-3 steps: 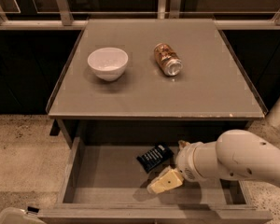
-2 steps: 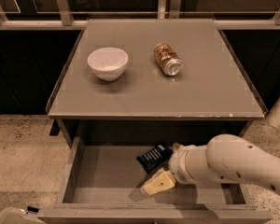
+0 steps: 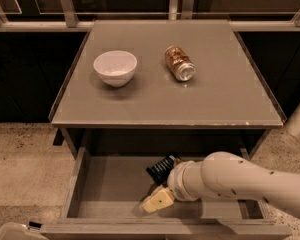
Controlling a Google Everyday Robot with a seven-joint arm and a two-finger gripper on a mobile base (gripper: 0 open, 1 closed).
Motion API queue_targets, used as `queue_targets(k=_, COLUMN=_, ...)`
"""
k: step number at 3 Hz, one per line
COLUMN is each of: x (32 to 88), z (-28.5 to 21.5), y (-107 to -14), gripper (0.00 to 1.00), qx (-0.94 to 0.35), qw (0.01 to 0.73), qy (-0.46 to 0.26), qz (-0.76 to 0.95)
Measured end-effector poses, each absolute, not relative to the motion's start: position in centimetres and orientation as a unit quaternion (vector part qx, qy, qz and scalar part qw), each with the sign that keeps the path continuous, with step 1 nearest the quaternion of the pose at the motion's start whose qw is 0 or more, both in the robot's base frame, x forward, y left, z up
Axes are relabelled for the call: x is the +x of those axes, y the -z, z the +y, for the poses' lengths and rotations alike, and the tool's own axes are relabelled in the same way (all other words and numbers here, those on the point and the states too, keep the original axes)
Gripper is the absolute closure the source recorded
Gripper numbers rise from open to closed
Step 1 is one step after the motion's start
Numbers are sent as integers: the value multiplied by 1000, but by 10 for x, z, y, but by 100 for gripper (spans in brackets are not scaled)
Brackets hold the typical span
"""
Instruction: Pick rxbar blueberry from top drawer and place on counter
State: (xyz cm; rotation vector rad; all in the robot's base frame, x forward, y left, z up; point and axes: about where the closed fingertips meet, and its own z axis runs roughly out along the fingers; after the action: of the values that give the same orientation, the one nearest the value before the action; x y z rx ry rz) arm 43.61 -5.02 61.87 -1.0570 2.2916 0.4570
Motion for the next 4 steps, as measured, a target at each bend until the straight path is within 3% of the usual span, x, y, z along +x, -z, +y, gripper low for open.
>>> queue_targets(k=4, x=460, z=-43, y=-605, gripper=0, qx=-406, qw=291, qy=-147, qz=854)
